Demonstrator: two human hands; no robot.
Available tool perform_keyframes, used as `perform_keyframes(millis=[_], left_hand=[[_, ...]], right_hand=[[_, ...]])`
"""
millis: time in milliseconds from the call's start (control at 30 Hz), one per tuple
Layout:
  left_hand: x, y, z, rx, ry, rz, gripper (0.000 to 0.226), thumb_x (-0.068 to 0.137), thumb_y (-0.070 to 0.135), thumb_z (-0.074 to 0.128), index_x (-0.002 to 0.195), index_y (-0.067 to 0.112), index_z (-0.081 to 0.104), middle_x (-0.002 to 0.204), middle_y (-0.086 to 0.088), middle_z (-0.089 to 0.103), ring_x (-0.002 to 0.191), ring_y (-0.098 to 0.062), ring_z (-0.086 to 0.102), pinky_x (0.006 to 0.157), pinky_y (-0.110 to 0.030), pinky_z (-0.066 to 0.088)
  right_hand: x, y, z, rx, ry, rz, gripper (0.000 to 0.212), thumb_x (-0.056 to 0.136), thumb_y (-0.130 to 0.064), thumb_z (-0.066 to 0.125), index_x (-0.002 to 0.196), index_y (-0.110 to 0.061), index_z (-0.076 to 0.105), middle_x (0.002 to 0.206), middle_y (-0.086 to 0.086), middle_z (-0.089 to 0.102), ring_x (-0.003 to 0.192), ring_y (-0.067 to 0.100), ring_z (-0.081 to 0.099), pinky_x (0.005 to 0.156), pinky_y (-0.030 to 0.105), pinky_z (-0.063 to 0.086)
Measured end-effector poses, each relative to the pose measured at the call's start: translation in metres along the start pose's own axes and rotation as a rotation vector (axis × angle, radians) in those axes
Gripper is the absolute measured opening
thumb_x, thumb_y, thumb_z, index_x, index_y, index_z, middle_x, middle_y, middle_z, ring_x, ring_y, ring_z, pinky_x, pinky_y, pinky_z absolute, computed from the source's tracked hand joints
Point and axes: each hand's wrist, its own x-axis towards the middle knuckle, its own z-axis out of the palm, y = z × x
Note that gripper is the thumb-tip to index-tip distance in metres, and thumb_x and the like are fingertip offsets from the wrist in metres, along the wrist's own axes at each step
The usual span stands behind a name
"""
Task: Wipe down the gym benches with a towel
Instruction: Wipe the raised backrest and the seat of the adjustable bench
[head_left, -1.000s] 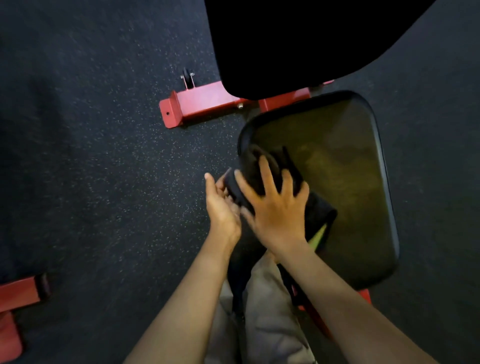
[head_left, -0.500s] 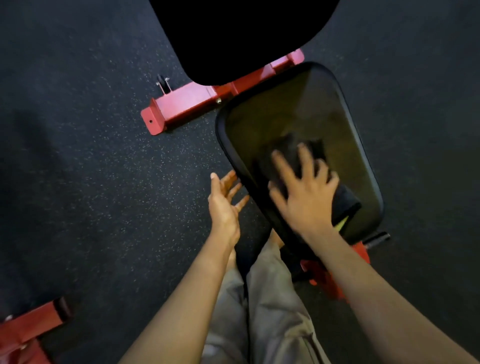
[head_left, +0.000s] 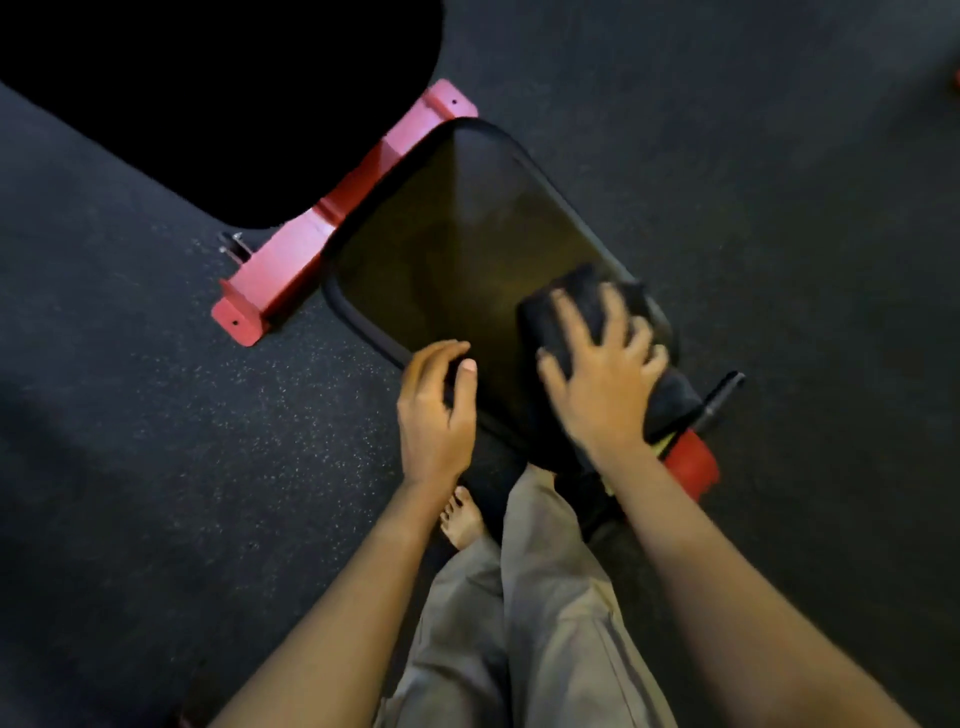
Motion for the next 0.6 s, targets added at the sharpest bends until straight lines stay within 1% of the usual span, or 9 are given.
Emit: perform_keyframes(millis=[67,100,133,200,267,300,333,467,600], left_hand=[[0.008,0.003,0.003,0.096,-0.055,0.081,0.043,0.092,0.033,0.041,0.113,0.003,0.063,0.119,-0.011,0.059,0.112,-0.017,0.053,0.095,-0.013,0.036],[0.011,0.004,0.004,0.146,-0.107,0.129,0.044,0.092,0.033,0.04,0.115,0.003,0.063,0.122,-0.012,0.058,0.115,-0.016,0.05,0.096,-0.007,0.03],[0.013,0.005,0.005,0.184,-0.165,0.178,0.044,0.092,0.033,0.04,0.117,0.003,0.062,0.125,-0.011,0.056,0.117,-0.015,0.047,0.097,-0.004,0.025],[0.016,0.009,0.012,0.258,-0.286,0.278,0.044,0.093,0.033,0.041,0.12,0.004,0.061,0.13,-0.012,0.054,0.121,-0.016,0.044,0.101,-0.01,0.026],[0.019,0.011,0.02,0.368,-0.37,0.393,0.043,0.093,0.032,0.04,0.121,0.005,0.06,0.133,-0.013,0.053,0.124,-0.022,0.044,0.104,-0.029,0.033],[0.021,0.012,0.024,0.421,-0.398,0.453,0.043,0.093,0.031,0.04,0.121,0.005,0.06,0.135,-0.014,0.052,0.126,-0.024,0.043,0.105,-0.036,0.033],[0.024,0.014,0.031,0.464,-0.434,0.504,0.043,0.094,0.03,0.04,0.122,0.005,0.059,0.137,-0.015,0.05,0.128,-0.025,0.042,0.107,-0.039,0.03],[0.043,0.023,0.052,0.547,-0.524,0.632,0.046,0.094,0.03,0.038,0.129,0.005,0.054,0.144,-0.015,0.043,0.135,-0.025,0.032,0.113,-0.035,0.016],[0.062,0.029,0.068,0.583,-0.604,0.745,0.049,0.094,0.029,0.038,0.137,0.005,0.045,0.148,-0.015,0.036,0.139,-0.025,0.024,0.115,-0.034,0.007]], right_hand=[[-0.036,0.003,0.008,-0.015,0.005,-0.21,0.063,0.083,-0.051,0.042,0.144,-0.038,0.033,0.151,0.011,0.032,0.121,0.04,0.038,0.092,0.058,0.037],[-0.053,0.006,0.013,-0.005,0.012,-0.238,0.062,0.084,-0.052,0.043,0.144,-0.039,0.033,0.151,0.009,0.031,0.12,0.038,0.038,0.091,0.057,0.037],[-0.065,0.01,0.018,0.015,0.027,-0.199,0.06,0.086,-0.052,0.044,0.144,-0.039,0.033,0.152,0.008,0.031,0.12,0.037,0.039,0.09,0.056,0.037],[-0.073,0.015,0.021,0.106,0.065,0.08,0.056,0.091,-0.052,0.043,0.145,-0.039,0.032,0.152,0.011,0.031,0.12,0.038,0.041,0.088,0.054,0.039],[-0.062,0.016,0.018,0.244,0.079,0.379,0.054,0.094,-0.053,0.039,0.145,-0.037,0.031,0.152,0.015,0.03,0.119,0.042,0.042,0.086,0.055,0.042],[-0.052,0.016,0.016,0.31,0.081,0.461,0.053,0.094,-0.054,0.037,0.144,-0.037,0.031,0.152,0.016,0.028,0.12,0.043,0.042,0.086,0.056,0.043],[-0.042,0.019,0.013,0.363,0.085,0.519,0.054,0.094,-0.054,0.037,0.144,-0.037,0.031,0.153,0.016,0.027,0.12,0.044,0.041,0.087,0.056,0.043],[0.006,0.035,0.003,0.523,0.057,0.711,0.055,0.095,-0.05,0.046,0.147,-0.041,0.03,0.157,0.006,0.017,0.129,0.038,0.032,0.097,0.056,0.036],[0.041,0.065,-0.002,0.683,-0.042,0.76,0.054,0.094,-0.052,0.047,0.145,-0.044,0.032,0.155,0.0,0.022,0.135,0.035,0.03,0.106,0.054,0.031]])
